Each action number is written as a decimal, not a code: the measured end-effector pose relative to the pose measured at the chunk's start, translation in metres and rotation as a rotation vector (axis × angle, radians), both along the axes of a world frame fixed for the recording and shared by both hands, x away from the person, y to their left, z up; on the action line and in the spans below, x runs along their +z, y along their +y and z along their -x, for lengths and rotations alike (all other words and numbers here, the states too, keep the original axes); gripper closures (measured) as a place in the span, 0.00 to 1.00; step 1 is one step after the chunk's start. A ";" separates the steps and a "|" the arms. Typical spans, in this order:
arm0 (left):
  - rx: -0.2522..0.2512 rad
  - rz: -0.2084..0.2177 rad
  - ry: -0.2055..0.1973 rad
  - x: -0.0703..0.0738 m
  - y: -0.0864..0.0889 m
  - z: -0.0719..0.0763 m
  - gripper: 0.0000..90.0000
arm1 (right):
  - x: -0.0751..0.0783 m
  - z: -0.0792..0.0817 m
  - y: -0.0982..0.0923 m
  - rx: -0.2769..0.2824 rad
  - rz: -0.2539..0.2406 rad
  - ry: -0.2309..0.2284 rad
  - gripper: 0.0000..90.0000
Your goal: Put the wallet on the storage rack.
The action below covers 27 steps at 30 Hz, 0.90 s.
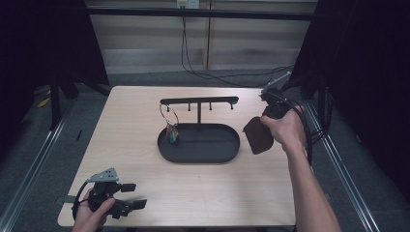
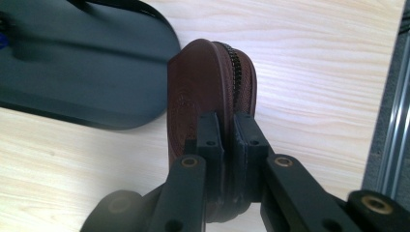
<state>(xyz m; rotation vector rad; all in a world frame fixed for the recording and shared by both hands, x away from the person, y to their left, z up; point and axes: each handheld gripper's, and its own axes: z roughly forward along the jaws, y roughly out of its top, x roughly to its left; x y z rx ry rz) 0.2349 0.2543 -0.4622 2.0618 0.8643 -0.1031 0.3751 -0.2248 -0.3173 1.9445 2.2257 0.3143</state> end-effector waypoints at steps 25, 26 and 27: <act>-0.001 -0.002 0.005 0.000 0.001 0.000 0.20 | -0.011 -0.010 0.040 0.062 -0.119 -0.026 0.93; -0.004 -0.004 0.005 0.000 0.001 0.000 0.20 | -0.013 -0.010 0.040 0.066 -0.127 -0.029 0.93; -0.004 -0.004 0.005 0.000 0.001 0.000 0.20 | -0.014 -0.010 0.041 0.063 -0.138 -0.028 0.93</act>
